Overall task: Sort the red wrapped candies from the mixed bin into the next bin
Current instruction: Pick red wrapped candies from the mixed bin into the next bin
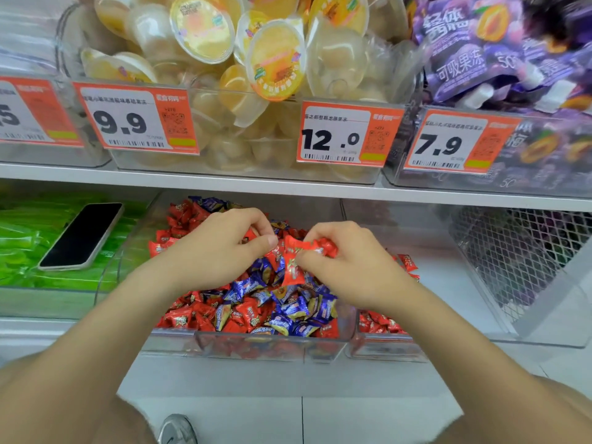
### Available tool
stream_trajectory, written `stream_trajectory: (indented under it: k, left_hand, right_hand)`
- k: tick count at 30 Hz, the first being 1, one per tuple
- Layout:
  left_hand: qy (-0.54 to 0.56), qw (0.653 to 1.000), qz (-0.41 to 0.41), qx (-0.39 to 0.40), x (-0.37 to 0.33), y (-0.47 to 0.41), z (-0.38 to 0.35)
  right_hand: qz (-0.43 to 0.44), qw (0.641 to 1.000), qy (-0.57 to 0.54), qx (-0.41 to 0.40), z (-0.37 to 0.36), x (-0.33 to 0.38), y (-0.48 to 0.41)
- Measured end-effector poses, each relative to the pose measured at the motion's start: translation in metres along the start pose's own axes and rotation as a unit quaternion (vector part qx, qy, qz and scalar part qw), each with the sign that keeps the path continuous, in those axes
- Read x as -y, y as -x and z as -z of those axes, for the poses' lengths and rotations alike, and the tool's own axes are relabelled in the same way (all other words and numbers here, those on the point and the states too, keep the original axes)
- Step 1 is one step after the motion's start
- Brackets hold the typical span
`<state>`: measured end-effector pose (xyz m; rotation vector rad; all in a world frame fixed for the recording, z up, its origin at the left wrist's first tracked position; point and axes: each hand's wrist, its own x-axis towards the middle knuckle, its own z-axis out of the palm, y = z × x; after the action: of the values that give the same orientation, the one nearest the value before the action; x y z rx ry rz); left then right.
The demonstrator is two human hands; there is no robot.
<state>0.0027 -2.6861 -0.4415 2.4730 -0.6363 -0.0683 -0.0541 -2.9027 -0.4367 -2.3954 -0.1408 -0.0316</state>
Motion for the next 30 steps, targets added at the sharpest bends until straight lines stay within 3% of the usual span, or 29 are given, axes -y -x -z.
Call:
stream_trajectory:
  k: [4, 6, 8, 10, 13, 20, 23, 27, 30]
  left_hand:
    - [0.140, 0.989, 0.035, -0.041, -0.022, -0.005, -0.019]
    - [0.175, 0.982, 0.049, -0.042, -0.036, -0.008, -0.033]
    - [0.164, 0.985, 0.005, -0.050, -0.050, -0.009, -0.045]
    - [0.123, 0.986, -0.091, -0.063, -0.072, -0.013, -0.056]
    - [0.016, 0.981, -0.191, -0.029, -0.096, -0.029, -0.079]
    - [-0.073, 0.967, -0.234, 0.069, -0.108, -0.070, -0.110]
    - [-0.043, 0.970, -0.236, 0.029, -0.101, -0.067, -0.106]
    - [-0.003, 0.983, -0.166, -0.081, -0.085, -0.047, -0.092]
    - [-0.052, 0.995, -0.087, -0.018, -0.059, -0.028, -0.071]
  right_hand:
    - [-0.085, 0.974, -0.210, -0.006, 0.030, -0.013, 0.017]
    - [-0.134, 0.958, -0.254, -0.013, 0.046, -0.024, 0.026]
    - [-0.159, 0.973, -0.164, -0.028, 0.058, -0.039, 0.028]
    - [-0.163, 0.985, 0.026, -0.045, 0.067, -0.061, 0.028]
    - [-0.167, 0.963, 0.206, -0.042, 0.073, -0.093, 0.025]
    - [-0.067, 0.976, 0.201, 0.047, 0.089, -0.136, 0.017]
    - [-0.079, 0.962, 0.254, 0.061, 0.082, -0.144, 0.014]
    - [-0.039, 0.973, 0.228, -0.002, 0.057, -0.114, 0.014]
    - [0.034, 0.987, 0.147, -0.059, 0.033, -0.075, 0.023]
